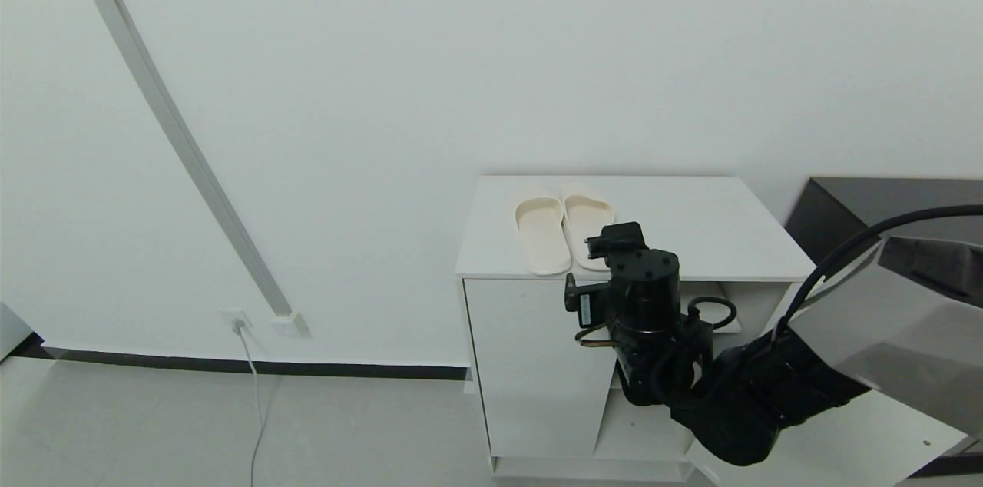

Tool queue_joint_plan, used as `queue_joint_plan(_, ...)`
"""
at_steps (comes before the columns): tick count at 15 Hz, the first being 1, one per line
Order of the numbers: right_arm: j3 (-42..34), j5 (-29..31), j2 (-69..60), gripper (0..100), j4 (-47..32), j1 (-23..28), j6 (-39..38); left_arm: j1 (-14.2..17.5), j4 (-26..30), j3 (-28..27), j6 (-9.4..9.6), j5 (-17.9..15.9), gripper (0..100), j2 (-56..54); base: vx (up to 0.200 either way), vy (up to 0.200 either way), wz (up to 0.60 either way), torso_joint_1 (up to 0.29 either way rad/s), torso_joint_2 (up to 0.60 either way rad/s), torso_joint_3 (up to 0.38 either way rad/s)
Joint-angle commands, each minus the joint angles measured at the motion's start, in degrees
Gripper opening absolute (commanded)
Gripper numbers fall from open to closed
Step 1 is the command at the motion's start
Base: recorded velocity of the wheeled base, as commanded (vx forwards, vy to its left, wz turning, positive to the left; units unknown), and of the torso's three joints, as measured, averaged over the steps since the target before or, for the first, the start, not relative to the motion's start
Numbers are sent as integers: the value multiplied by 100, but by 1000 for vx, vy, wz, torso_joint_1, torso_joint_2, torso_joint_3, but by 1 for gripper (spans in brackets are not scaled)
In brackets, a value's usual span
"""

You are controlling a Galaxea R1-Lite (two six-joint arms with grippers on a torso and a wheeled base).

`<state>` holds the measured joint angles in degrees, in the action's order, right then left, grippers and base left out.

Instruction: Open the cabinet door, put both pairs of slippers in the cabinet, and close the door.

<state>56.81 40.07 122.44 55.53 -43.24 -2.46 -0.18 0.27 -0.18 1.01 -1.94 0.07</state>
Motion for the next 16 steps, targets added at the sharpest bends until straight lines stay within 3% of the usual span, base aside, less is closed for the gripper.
queue_joint_plan(1, 269, 1, -115, 100, -235, 35, -17, 1, 0, 1, 4, 0, 0, -7, 0, 0, 0, 0, 0, 0)
queue_joint_plan(5, 823, -61, -291, 100, -1079, 44, -149, 1, 0, 9, 13, 0, 0, 1, 0, 0, 0, 0, 0, 0)
queue_joint_plan(12, 1060, -720, -449, 100, -2301, -27, -1178, 1, 0, 1, 4, 0, 0, 1, 0, 0, 0, 0, 0, 0)
queue_joint_plan(16, 990, -720, -458, 100, -2283, -44, -1186, 1, 0, 1, 4, 0, 0, 1, 200, 0, 0, -6, -5, 7)
